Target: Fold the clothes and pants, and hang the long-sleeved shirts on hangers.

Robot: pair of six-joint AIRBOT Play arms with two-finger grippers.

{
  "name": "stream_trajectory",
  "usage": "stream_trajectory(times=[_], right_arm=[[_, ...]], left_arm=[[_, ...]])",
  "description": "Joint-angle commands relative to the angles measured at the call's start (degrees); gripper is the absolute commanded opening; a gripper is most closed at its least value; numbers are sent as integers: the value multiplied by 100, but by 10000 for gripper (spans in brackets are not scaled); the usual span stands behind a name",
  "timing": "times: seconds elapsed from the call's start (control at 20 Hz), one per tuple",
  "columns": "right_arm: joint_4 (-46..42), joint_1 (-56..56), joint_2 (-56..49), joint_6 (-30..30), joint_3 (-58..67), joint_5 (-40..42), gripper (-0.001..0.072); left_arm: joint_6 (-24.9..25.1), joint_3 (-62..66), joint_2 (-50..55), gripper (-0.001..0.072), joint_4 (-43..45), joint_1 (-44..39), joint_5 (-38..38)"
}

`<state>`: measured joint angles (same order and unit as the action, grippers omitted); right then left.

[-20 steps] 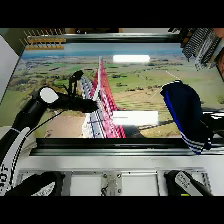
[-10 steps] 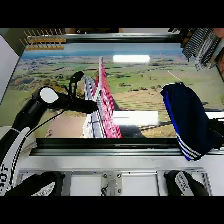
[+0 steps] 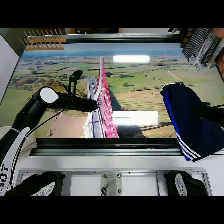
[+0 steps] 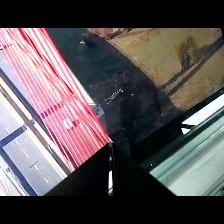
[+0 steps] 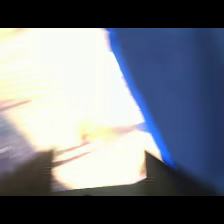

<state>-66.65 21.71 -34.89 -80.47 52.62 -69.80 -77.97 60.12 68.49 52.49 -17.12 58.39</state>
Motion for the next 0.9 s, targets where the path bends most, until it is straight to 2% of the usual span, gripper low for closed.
stream_trajectory(times=[0.0, 0.05, 0.2, 0.85], right_arm=[[820, -1058, -39, 422, 13, 81, 101], [824, -1252, -105, 422, 13, 81, 8], [824, -1558, -271, 420, 13, 81, 6], [868, -1567, -339, 420, 13, 37, 7]], left_arm=[[2, -2, -2, 18, -2, -2, -57], [2, -2, -2, 18, -2, -2, -55], [2, -2, -2, 18, 0, -2, -57], [2, -2, -2, 18, 0, -2, -57]])
